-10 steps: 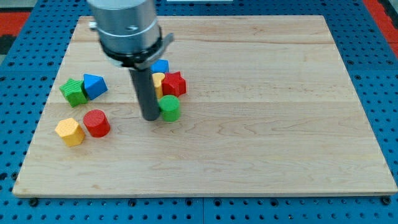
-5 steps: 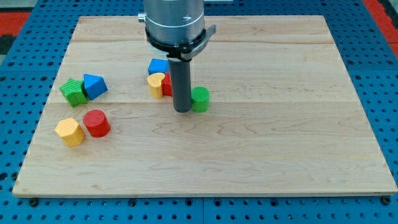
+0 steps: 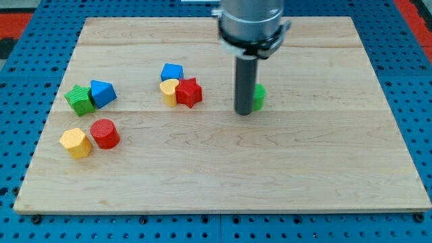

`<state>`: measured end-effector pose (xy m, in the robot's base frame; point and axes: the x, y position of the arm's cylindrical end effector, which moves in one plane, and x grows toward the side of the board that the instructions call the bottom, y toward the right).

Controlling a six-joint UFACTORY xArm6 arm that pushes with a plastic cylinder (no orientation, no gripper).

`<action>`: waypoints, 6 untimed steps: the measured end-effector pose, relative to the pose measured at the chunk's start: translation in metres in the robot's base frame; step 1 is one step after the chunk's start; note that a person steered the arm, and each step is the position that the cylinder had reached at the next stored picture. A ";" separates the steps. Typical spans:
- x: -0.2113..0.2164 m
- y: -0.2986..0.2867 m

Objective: Move the green circle towards the top right of the board

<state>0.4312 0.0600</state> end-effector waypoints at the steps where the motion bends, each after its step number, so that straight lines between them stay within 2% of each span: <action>1: -0.049 0.057; 2: -0.126 0.092; 3: -0.148 0.145; 4: -0.145 0.171; 5: -0.142 0.163; 6: -0.110 0.125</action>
